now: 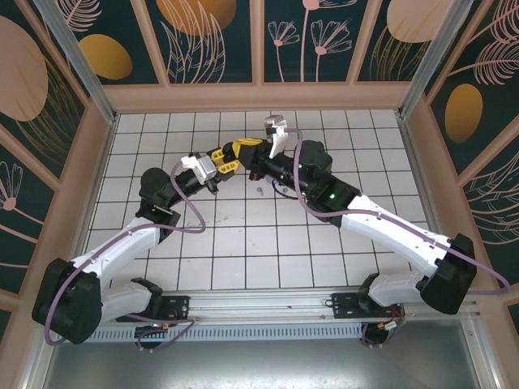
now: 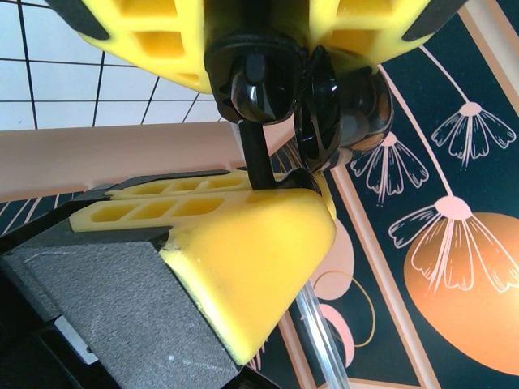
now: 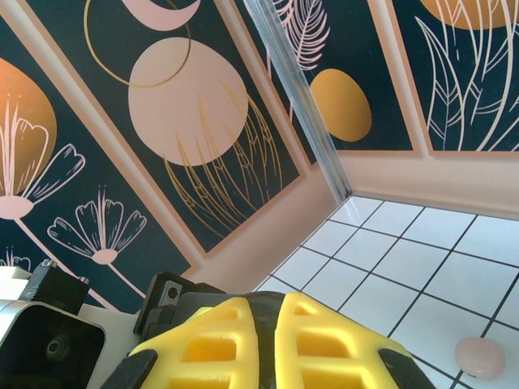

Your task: Insert the wireless bluetooth earbuds into the charging case

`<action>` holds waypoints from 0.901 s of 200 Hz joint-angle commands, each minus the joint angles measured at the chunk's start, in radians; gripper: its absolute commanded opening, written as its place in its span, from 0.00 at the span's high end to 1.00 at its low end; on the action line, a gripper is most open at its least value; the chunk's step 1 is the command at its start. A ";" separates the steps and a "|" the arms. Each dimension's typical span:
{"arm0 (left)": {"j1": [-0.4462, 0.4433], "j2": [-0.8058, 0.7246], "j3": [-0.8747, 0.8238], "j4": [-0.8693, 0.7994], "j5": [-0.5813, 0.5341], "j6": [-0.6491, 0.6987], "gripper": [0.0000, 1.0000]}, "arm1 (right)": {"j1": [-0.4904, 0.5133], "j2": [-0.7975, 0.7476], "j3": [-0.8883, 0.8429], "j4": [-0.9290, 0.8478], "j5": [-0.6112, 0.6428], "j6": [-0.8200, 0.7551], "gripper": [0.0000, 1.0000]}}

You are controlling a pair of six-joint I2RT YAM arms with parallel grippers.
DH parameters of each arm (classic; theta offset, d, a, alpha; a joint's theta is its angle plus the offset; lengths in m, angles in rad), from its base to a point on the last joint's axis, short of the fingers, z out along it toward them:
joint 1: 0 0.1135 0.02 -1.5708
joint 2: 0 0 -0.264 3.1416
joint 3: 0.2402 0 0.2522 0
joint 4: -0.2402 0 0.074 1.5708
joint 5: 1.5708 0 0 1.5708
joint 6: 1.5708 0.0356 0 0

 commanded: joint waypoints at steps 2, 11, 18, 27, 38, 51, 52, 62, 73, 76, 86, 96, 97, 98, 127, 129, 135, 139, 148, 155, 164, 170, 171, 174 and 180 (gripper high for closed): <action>-0.004 -0.010 0.042 0.058 0.024 -0.016 1.00 | 0.007 -0.015 -0.013 -0.008 -0.016 0.017 0.91; -0.004 -0.009 0.043 0.058 0.024 -0.019 1.00 | 0.007 -0.013 -0.010 -0.010 -0.023 0.018 0.91; -0.004 -0.007 0.044 0.058 0.024 -0.020 1.00 | 0.009 -0.012 -0.009 -0.011 -0.028 0.019 0.91; -0.004 -0.007 0.046 0.058 0.024 -0.022 1.00 | 0.010 -0.010 -0.009 -0.013 -0.031 0.021 0.91; -0.004 -0.006 0.048 0.057 0.024 -0.022 1.00 | 0.013 -0.010 -0.010 -0.012 -0.036 0.022 0.91; -0.004 -0.007 0.049 0.056 0.022 -0.022 1.00 | 0.020 -0.012 -0.012 -0.016 -0.039 0.022 0.91; -0.004 -0.006 0.049 0.056 0.022 -0.022 1.00 | 0.021 -0.012 -0.012 -0.016 -0.038 0.022 0.91; -0.004 -0.007 0.049 0.057 0.022 -0.023 1.00 | 0.025 -0.015 -0.013 -0.023 -0.036 0.022 0.91; -0.004 -0.007 0.051 0.055 0.021 -0.027 1.00 | 0.029 -0.017 -0.017 -0.028 -0.035 0.023 0.91; -0.004 -0.008 0.051 0.055 0.021 -0.026 1.00 | 0.030 -0.018 -0.018 -0.029 -0.034 0.023 0.91; -0.004 -0.010 0.051 0.055 0.021 -0.027 1.00 | 0.033 -0.021 -0.025 -0.032 -0.029 0.025 0.91; -0.004 -0.011 0.051 0.053 0.019 -0.028 1.00 | 0.035 -0.023 -0.032 -0.033 -0.027 0.029 0.91; -0.004 -0.011 0.052 0.053 0.019 -0.027 1.00 | 0.035 -0.024 -0.033 -0.033 -0.027 0.029 0.91; -0.003 -0.010 0.051 0.053 0.019 -0.028 1.00 | 0.035 -0.024 -0.033 -0.033 -0.027 0.029 0.91; -0.005 -0.014 0.056 0.049 0.018 -0.031 1.00 | 0.038 -0.025 -0.044 -0.034 -0.024 0.037 0.91; -0.004 -0.014 0.056 0.048 0.018 -0.031 1.00 | 0.039 -0.026 -0.045 -0.034 -0.024 0.037 0.91; -0.005 -0.014 0.057 0.047 0.018 -0.031 1.00 | 0.041 -0.026 -0.046 -0.035 -0.022 0.037 0.91; -0.004 -0.015 0.058 0.047 0.018 -0.030 1.00 | 0.042 -0.025 -0.048 -0.037 -0.019 0.037 0.91; -0.004 -0.016 0.057 0.049 0.019 -0.032 1.00 | 0.043 -0.023 -0.049 -0.040 -0.014 0.037 0.91; -0.004 -0.016 0.057 0.050 0.020 -0.031 1.00 | 0.043 -0.022 -0.050 -0.042 -0.010 0.036 0.91; -0.004 -0.018 0.055 0.054 0.021 -0.032 1.00 | 0.043 -0.019 -0.050 -0.045 -0.007 0.034 0.91; -0.004 -0.019 0.054 0.055 0.022 -0.033 1.00 | 0.043 -0.017 -0.048 -0.047 -0.003 0.033 0.91; -0.004 -0.019 0.055 0.055 0.022 -0.032 1.00 | 0.043 -0.017 -0.049 -0.047 -0.003 0.032 0.91; -0.004 -0.020 0.054 0.055 0.023 -0.033 1.00 | 0.044 -0.015 -0.049 -0.049 0.000 0.031 0.91; -0.004 -0.021 0.054 0.056 0.024 -0.034 1.00 | 0.043 -0.010 -0.048 -0.055 0.005 0.029 0.91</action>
